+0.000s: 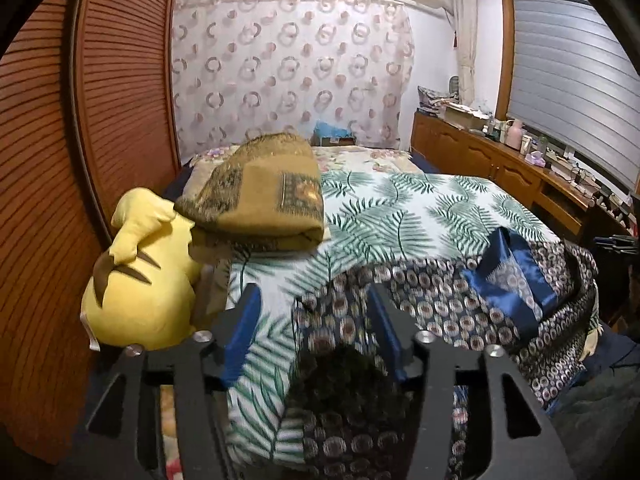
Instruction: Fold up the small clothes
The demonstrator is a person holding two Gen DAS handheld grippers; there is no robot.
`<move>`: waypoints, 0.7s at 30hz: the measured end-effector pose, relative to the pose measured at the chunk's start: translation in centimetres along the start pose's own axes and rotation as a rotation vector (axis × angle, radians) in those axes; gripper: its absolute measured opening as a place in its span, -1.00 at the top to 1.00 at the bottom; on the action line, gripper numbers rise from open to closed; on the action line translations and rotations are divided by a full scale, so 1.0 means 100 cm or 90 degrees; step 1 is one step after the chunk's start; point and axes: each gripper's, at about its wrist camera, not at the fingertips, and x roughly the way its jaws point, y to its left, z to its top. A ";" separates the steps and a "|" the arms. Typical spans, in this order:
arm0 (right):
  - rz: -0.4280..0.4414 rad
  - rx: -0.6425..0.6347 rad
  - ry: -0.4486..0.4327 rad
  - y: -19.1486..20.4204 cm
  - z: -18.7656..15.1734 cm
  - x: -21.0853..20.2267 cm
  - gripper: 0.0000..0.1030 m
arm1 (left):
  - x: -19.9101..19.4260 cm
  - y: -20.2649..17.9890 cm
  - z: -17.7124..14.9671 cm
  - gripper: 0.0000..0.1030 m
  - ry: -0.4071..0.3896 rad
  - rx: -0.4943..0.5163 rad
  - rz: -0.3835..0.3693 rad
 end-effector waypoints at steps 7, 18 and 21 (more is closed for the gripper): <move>-0.042 0.007 -0.020 -0.011 0.011 0.006 -0.02 | 0.039 0.001 0.033 -0.37 0.010 0.018 -0.014; -0.055 0.033 0.024 -0.021 0.013 0.068 -0.03 | 0.107 0.004 0.028 -0.37 0.113 0.029 -0.016; -0.054 0.041 0.039 -0.024 0.010 0.076 -0.03 | 0.114 0.002 0.018 -0.37 0.139 0.028 -0.026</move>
